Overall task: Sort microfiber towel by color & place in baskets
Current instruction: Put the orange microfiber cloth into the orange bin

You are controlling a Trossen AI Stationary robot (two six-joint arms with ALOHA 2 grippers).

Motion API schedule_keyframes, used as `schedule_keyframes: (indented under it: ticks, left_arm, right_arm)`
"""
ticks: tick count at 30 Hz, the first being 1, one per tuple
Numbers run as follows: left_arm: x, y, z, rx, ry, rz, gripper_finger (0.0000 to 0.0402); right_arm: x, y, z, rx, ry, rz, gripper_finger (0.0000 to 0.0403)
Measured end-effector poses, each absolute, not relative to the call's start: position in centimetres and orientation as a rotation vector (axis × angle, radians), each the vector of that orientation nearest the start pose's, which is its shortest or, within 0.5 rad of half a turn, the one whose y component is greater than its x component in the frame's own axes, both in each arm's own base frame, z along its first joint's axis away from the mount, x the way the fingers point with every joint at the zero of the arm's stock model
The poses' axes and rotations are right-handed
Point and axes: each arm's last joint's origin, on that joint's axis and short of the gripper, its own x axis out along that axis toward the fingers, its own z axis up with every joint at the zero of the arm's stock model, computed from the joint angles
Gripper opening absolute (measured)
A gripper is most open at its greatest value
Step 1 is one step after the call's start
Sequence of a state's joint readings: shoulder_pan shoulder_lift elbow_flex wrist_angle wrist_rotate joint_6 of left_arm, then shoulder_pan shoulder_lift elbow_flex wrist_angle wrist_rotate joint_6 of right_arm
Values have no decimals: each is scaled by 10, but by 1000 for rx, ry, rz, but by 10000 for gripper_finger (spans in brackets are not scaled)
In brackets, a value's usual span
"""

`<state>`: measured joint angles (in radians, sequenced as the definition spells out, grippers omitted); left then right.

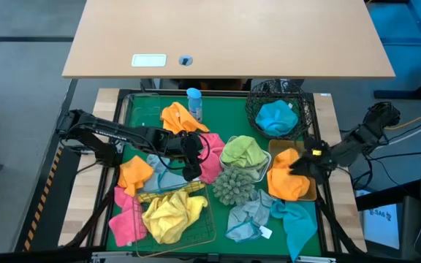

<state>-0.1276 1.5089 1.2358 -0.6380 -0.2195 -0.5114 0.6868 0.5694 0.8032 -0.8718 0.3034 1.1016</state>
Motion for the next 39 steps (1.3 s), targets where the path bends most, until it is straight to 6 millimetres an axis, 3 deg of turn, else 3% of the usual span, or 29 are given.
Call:
schedule_keyframes:
  ticks: [3,7,18,26,33,39]
  left_arm:
    - [313,-34,283,-319,850,311,118]
    - [313,-34,283,-319,850,311,118]
    - [313,-34,283,-319,850,310,118]
    - [313,-34,283,-320,849,311,118]
    - [313,-34,283,-320,849,311,118]
    - [313,-34,283,-320,849,311,118]
  right_arm:
    - [94,64,313,721,568,68,157]
    - [115,81,312,635,545,99,157]
    - [165,127,253,454,927,53,156]
    - [157,122,222,403,1211,-210,156]
    - [137,104,217,423,1297,-586,156]
    - [133,101,217,411,1319,-639,156]
